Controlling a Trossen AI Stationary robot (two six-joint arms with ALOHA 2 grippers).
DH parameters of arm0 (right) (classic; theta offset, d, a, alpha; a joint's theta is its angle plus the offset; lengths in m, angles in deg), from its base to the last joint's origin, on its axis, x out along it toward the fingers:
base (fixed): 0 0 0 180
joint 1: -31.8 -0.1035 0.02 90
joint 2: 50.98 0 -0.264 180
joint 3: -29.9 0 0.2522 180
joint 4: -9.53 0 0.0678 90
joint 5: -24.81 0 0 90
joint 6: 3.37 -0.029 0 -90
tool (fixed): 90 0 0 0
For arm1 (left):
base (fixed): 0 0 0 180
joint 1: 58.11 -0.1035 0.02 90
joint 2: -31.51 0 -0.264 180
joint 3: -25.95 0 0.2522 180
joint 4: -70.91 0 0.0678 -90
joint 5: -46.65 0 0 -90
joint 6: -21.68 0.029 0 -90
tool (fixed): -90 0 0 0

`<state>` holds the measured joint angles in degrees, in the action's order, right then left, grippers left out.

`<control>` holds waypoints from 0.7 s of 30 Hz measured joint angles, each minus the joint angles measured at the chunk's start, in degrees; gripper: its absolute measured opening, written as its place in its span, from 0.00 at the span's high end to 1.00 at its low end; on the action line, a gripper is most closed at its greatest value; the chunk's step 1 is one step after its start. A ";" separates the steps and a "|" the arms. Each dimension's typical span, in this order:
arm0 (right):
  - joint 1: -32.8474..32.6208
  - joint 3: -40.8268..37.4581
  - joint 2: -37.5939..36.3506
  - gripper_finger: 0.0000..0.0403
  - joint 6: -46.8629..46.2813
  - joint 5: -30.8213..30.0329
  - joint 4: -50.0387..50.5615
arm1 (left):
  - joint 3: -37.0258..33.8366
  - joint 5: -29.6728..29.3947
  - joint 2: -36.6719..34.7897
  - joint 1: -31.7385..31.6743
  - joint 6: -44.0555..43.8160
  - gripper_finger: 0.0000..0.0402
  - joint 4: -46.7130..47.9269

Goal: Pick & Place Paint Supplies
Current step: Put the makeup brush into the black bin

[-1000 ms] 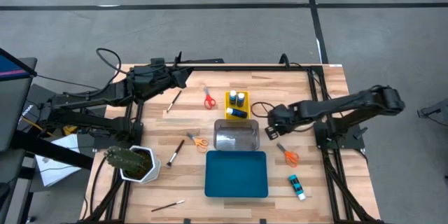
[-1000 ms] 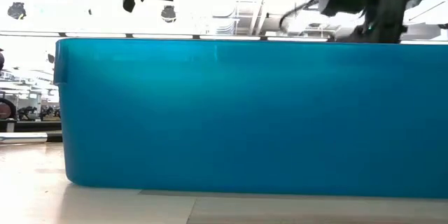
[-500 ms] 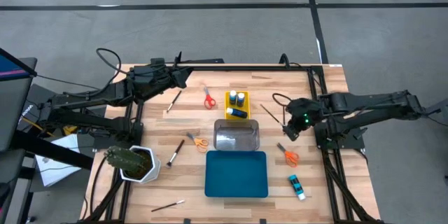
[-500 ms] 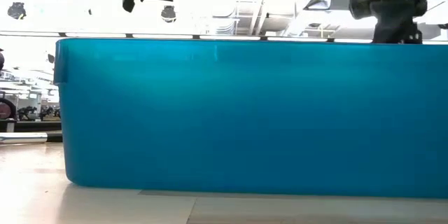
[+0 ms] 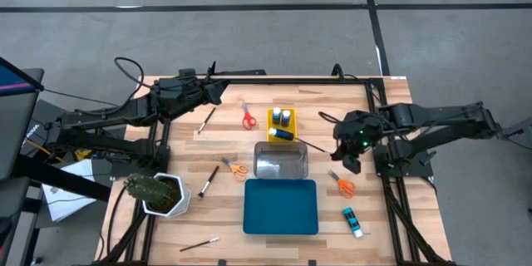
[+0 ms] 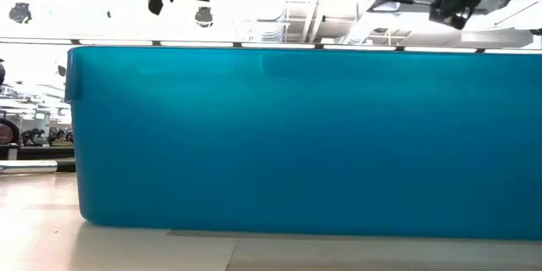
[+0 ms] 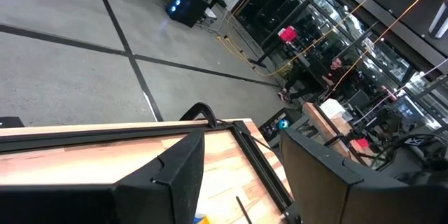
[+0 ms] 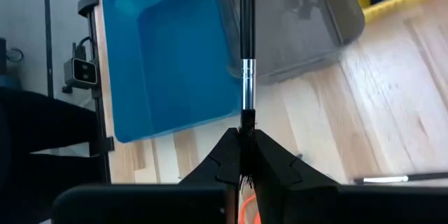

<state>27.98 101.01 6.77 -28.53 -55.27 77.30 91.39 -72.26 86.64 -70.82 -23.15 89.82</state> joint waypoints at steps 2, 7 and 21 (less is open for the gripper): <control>0.20 2.23 1.73 0.97 1.48 0.15 2.26 | 0.00 0.00 -0.02 0.00 0.02 0.55 -0.02; 0.20 6.21 5.52 0.97 4.61 0.15 7.06 | 0.00 0.04 -0.01 0.00 0.00 0.55 0.00; 0.20 6.99 6.37 0.97 4.72 2.55 6.29 | 0.00 0.24 -0.02 0.00 0.00 0.55 0.00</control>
<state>28.18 108.00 13.14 -23.82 -52.72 83.59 91.39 -72.02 86.62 -70.82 -23.16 89.82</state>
